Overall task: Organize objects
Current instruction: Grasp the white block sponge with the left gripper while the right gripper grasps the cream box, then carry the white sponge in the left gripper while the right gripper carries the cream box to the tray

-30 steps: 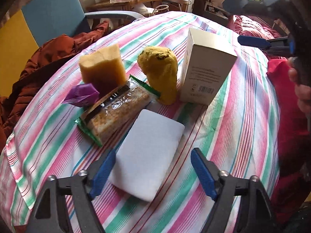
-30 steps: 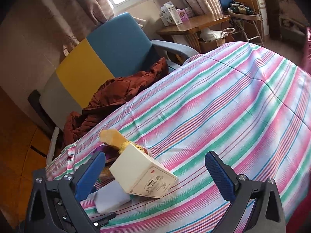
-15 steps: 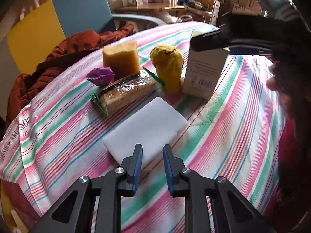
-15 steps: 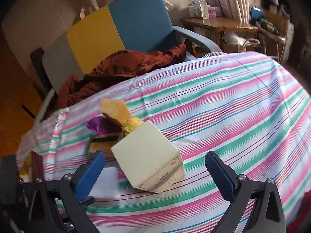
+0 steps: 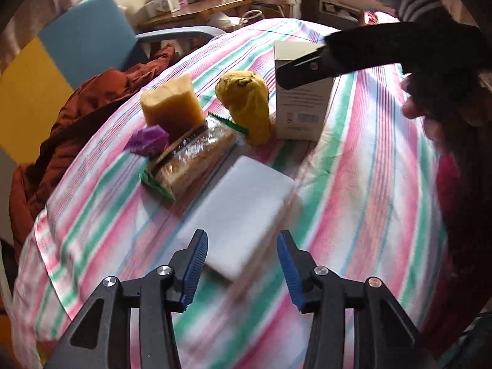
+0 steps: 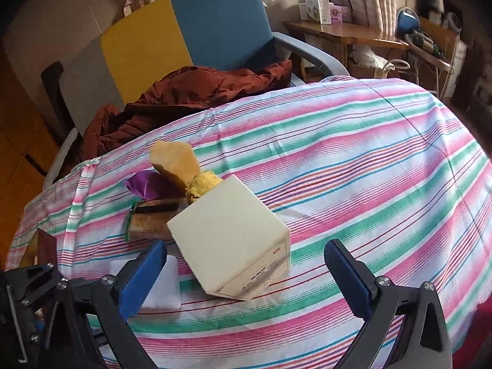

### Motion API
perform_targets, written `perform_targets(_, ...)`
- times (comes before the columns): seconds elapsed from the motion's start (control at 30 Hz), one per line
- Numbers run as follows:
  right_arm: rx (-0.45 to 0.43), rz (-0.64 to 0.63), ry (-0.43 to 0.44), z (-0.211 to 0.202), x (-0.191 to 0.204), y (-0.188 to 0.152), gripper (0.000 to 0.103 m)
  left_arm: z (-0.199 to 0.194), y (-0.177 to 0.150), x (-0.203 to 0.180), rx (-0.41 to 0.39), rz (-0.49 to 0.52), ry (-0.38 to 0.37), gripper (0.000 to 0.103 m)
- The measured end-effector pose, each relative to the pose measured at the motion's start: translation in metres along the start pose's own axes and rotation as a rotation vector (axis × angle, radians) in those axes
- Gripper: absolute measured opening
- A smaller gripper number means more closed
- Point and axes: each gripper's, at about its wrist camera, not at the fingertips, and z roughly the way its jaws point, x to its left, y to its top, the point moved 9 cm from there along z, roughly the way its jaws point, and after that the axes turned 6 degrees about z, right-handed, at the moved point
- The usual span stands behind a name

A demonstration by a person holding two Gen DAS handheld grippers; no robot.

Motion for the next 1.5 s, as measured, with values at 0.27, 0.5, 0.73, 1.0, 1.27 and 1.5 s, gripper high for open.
perform_targets(0.27, 0.007, -0.013, -0.007, 0.004, 0.002, 0.0, 0.103, 0.031, 0.016, 0.002, 0.016, 0.067, -0.074, 0.072)
perform_targets(0.5, -0.003, -0.049, -0.031, 0.006, 0.004, -0.002, 0.103, 0.027, 0.011, 0.02, -0.021, -0.021, -0.008, 0.048)
perform_targets(0.73, -0.032, -0.074, -0.031, 0.002, 0.007, 0.0, 0.059, 0.002, -0.006, 0.007, -0.058, -0.111, 0.017, 0.04)
perform_targets(1.0, -0.044, -0.054, 0.023, -0.01, 0.01, 0.0, 0.055, -0.039, -0.031, 0.001, -0.174, -0.337, 0.025, 0.028)
perform_targets(1.27, -0.099, -0.077, 0.188, -0.04, 0.041, 0.0, 0.052, -0.075, -0.061, -0.002, -0.24, -0.47, 0.04, 0.026)
perform_targets(1.5, -0.066, -0.154, 0.301, -0.051, 0.083, -0.016, 0.052, -0.12, -0.096, 0.007, -0.309, -0.594, 0.07, 0.026)
